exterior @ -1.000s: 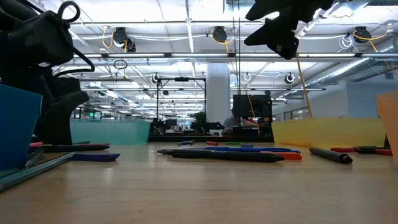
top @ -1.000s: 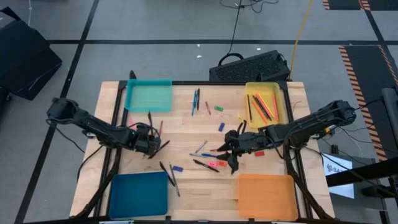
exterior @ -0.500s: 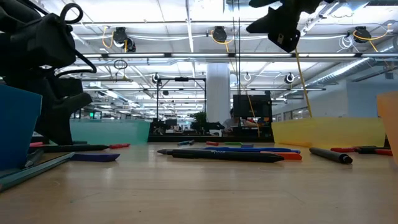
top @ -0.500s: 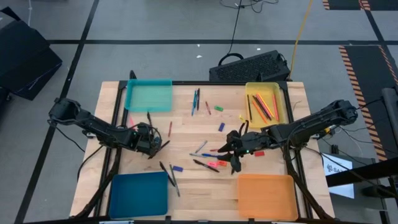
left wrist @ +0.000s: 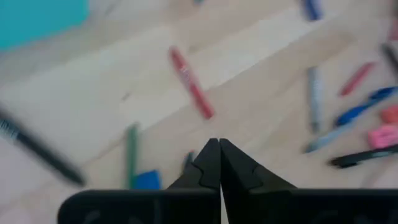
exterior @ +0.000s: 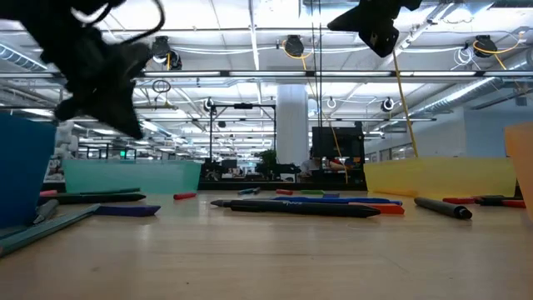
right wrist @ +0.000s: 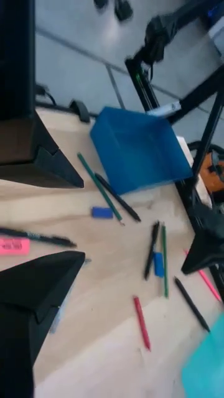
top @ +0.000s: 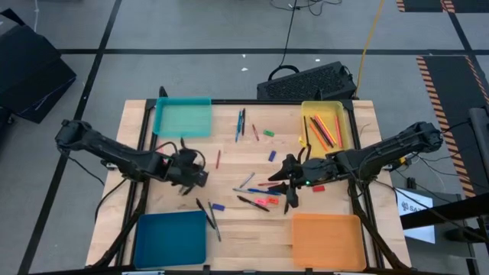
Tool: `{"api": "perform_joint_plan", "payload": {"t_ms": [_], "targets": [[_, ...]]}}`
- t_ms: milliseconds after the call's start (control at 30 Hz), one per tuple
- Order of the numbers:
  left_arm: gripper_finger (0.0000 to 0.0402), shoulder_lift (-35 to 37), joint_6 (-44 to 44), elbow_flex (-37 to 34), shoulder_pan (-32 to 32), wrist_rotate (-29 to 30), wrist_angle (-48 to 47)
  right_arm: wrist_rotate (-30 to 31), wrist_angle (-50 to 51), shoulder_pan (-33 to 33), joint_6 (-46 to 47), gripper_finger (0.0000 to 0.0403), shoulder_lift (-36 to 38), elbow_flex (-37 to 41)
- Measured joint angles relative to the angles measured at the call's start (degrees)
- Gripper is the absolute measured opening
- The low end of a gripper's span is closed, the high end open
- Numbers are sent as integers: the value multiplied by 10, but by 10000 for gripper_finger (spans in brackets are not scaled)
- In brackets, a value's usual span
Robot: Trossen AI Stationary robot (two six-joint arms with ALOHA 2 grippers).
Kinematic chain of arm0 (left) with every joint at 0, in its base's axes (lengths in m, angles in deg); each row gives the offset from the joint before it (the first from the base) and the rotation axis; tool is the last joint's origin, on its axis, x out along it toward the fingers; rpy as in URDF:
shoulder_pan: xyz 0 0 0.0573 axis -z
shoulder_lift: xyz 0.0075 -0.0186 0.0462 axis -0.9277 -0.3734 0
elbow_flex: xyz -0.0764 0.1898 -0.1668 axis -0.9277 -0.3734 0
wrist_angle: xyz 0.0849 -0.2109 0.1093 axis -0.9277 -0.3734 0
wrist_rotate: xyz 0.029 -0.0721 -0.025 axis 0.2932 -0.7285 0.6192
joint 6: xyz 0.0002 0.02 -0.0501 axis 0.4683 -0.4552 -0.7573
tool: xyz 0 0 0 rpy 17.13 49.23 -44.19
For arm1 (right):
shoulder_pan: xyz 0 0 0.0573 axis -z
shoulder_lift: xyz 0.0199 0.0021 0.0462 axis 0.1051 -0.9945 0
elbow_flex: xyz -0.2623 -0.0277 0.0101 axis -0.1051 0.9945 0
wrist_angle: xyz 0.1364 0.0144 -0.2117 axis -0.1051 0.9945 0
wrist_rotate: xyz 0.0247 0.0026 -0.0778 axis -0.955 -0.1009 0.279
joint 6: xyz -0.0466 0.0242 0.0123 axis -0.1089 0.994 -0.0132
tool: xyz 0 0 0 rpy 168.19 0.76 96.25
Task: Sort crayons/erasers/pens/pencils in bins
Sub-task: Put the green pencil into the yellow bin
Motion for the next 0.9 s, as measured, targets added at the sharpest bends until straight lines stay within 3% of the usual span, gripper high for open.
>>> {"api": "perform_joint_plan", "payload": {"t_ms": [167,300,467,700,900], "targets": [[2,1,74,67,-19,-3,-21,29,-2,0,-33,167,0,0],[13,0,92,68,-37,-3,-76,29,-2,0,-47,167,0,0],[60,1,48,11,-40,-2,-91,29,-1,0,-48,167,0,0],[135,1,-48,-98,30,36,-28,29,25,0,-18,167,0,0],[151,1,-81,-164,73,84,30,29,30,0,7,167,0,0]]}}
